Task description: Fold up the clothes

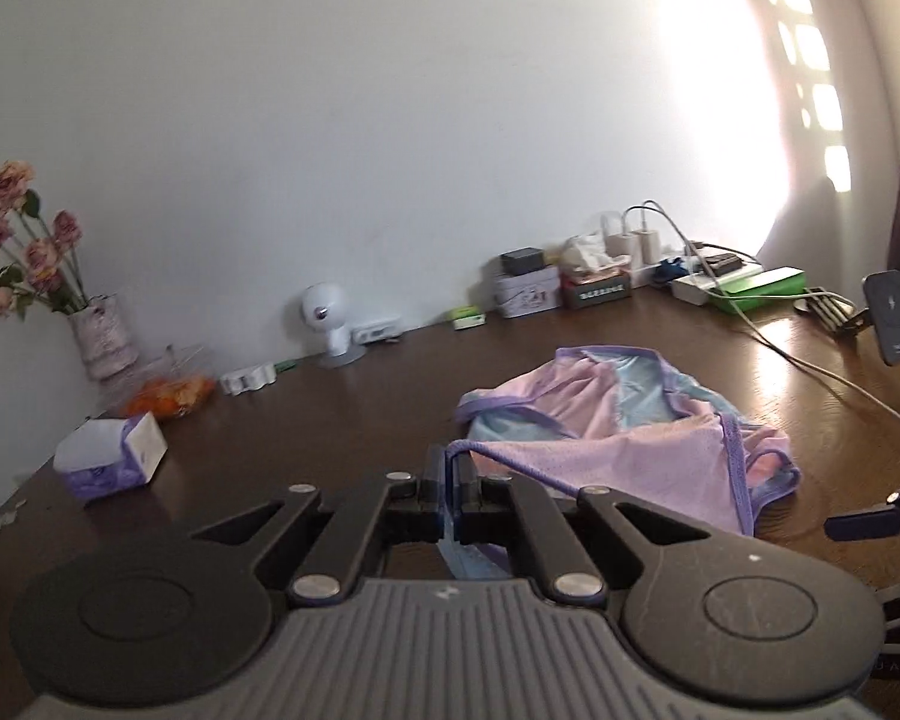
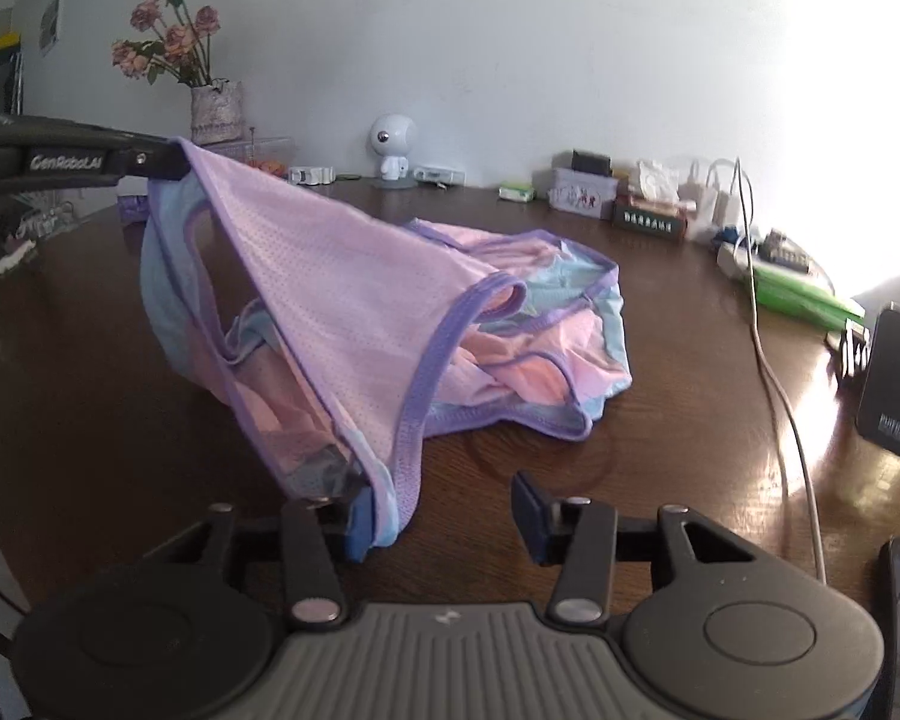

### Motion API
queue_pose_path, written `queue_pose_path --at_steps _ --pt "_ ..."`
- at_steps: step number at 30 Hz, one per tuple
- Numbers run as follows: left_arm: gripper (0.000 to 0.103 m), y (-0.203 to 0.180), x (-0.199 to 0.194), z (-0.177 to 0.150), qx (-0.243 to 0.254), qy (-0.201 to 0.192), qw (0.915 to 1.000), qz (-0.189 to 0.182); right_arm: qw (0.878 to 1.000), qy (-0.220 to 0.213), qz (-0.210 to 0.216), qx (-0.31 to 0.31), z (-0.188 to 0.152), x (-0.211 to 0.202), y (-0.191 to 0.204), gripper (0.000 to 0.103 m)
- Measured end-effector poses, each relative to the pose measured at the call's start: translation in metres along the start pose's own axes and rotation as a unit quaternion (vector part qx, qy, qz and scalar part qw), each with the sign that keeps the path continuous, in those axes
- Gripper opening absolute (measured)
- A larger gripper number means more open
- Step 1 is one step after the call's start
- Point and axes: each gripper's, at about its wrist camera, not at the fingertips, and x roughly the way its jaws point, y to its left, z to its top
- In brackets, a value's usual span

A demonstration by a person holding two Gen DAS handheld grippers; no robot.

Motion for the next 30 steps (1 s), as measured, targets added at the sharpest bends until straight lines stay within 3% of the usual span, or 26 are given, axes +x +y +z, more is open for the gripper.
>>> queue_pose_path --at_steps 4,7,10,12,15,17,20,23,26,30 --pt "0.002 0.011 -0.008 -0.005 -0.020 -0.005 0.9998 -0.002 0.997 -0.009 -0.035 -0.074 -0.001 -0.001 0.027 0.040" --pt "0.002 0.018 -0.015 -0.010 -0.033 -0.010 0.9994 -0.009 0.992 -0.016 -0.065 -0.107 0.003 -0.006 0.040 0.000" --pt "0.002 0.016 -0.043 -0.002 -0.028 -0.042 0.9986 -0.018 0.985 -0.060 -0.110 -0.119 0.019 -0.037 0.043 0.001" --pt "0.002 0.015 -0.055 0.002 -0.020 -0.058 0.9978 -0.023 0.976 -0.128 -0.141 -0.107 0.034 -0.076 0.040 0.001" --pt "0.002 0.014 -0.040 -0.013 -0.030 -0.028 0.9987 -0.030 0.969 -0.140 -0.168 -0.111 0.040 -0.087 0.035 0.004" --pt "0.002 0.013 -0.034 -0.026 -0.052 -0.002 0.9975 -0.049 0.979 -0.054 -0.138 -0.137 0.029 -0.060 0.031 0.004" --pt "0.002 0.005 -0.029 -0.039 -0.041 0.015 0.9974 -0.057 0.985 -0.002 -0.105 -0.137 0.010 -0.047 0.030 0.003" --pt "0.002 0.004 -0.009 -0.035 -0.028 0.025 0.9967 -0.073 0.991 0.009 -0.074 -0.113 0.015 -0.041 0.021 0.002" --pt "0.002 0.011 0.037 -0.008 -0.016 0.023 0.9941 -0.104 0.993 0.001 -0.053 -0.107 0.033 -0.030 0.008 0.002" --pt "0.002 0.026 0.128 0.064 -0.018 0.019 0.9914 -0.128 0.991 -0.005 -0.050 -0.123 0.104 0.030 -0.021 0.001"
